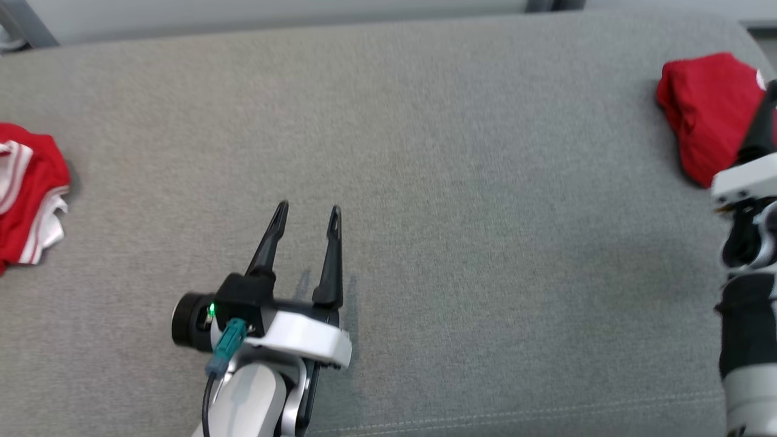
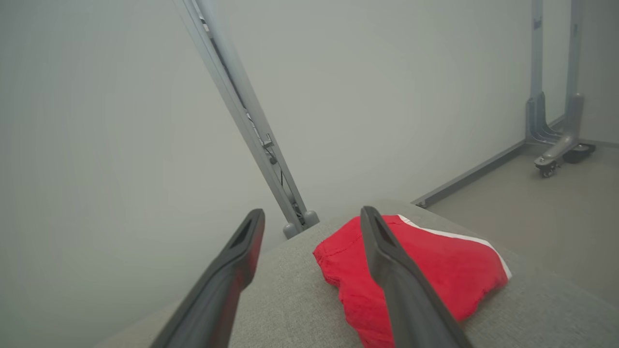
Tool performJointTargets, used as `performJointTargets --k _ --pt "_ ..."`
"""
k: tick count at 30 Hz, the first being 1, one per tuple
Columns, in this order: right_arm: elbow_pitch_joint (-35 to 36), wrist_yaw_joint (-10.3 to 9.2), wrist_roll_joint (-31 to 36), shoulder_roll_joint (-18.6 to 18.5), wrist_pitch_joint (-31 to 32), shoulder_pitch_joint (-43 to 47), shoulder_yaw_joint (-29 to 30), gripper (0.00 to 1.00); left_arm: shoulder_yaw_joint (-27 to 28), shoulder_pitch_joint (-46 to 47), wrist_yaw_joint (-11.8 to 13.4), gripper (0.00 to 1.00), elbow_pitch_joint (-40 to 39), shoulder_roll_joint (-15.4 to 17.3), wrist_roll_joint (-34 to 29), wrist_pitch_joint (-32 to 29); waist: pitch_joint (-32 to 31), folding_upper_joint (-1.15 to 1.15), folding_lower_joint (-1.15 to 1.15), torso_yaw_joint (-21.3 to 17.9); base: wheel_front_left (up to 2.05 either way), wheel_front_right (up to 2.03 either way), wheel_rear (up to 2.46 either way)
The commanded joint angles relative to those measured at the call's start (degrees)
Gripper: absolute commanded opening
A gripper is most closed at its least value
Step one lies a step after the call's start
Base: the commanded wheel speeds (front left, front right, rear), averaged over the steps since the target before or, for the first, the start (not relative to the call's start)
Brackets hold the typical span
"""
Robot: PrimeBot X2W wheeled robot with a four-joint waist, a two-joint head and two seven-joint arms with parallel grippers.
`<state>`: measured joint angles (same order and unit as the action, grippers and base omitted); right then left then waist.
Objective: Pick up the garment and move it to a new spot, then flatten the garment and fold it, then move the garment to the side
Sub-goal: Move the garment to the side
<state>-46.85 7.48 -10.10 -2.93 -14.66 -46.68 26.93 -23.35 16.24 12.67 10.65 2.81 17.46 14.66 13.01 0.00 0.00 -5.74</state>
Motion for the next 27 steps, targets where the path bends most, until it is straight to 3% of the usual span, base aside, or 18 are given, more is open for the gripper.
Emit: performJointTargets --k 1,6,13,20,27 --pt "2.66 0.01 -0.99 0.02 -0.34 1.23 -3.56 1.00 2.07 -0.30 0.45 1.00 -1.35 0.27 0.55 0.32 -3.34 0.00 0.00 1.45 0.00 0.00 0.00" --pt "10.87 0.01 -4.80 0.03 -0.34 10.49 -16.40 1.00 3.28 -4.06 0.70 1.00 -1.58 0.19 1.11 0.33 -7.83 0.00 0.00 3.22 0.00 0.00 0.00" --pt "22.34 0.01 -5.77 -1.65 -0.34 21.10 -27.76 1.00 4.82 -8.30 0.26 1.00 -3.07 0.14 0.17 0.33 -12.18 0.00 0.00 4.53 0.00 0.00 0.00" --pt "31.52 0.01 -5.24 -2.22 -0.34 31.29 -30.42 1.00 7.73 -12.02 -1.03 1.00 -6.82 0.10 -2.27 0.33 -14.45 0.00 0.00 5.09 0.00 0.00 0.00" --pt "36.05 0.01 -11.17 -2.34 -0.34 39.97 -31.64 1.00 9.75 -16.47 -2.63 1.00 -8.28 0.08 -5.02 0.33 -16.41 0.00 0.00 4.78 0.00 0.00 0.00"
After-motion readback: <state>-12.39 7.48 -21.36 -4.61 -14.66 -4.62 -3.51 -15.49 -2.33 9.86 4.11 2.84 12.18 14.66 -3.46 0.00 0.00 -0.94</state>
